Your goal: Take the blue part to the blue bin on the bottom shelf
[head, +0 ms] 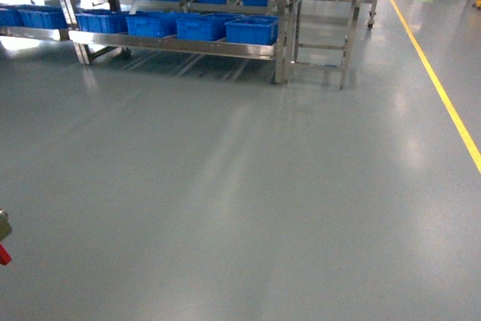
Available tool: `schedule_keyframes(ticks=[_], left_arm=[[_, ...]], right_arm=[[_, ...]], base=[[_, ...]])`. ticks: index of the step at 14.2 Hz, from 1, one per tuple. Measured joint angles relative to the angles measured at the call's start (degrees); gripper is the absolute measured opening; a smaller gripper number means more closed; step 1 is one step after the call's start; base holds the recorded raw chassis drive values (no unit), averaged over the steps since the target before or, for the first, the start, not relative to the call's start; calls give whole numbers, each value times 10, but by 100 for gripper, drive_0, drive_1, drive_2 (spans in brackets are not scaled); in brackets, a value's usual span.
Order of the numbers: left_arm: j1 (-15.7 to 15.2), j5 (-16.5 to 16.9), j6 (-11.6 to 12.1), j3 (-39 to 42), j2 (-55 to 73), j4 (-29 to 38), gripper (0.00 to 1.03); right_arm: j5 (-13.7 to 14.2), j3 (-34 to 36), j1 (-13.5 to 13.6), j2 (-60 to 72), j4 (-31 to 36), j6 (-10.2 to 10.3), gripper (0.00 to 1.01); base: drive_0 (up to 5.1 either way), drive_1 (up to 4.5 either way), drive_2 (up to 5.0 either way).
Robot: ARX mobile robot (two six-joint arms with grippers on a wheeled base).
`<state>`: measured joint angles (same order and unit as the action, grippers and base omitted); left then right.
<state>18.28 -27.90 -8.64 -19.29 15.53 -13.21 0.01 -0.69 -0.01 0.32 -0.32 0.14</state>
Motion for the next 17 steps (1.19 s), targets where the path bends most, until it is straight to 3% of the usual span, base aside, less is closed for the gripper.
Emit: schedule_keyframes(ticks=[13,17], left_arm=[[0,0,0,0,0,0,43],[0,0,0,0,0,0,43]], right_arm=[[0,0,0,0,0,0,98],[0,0,0,0,0,0,98]], base=[[-163,-163,-163],[0,301,-301]])
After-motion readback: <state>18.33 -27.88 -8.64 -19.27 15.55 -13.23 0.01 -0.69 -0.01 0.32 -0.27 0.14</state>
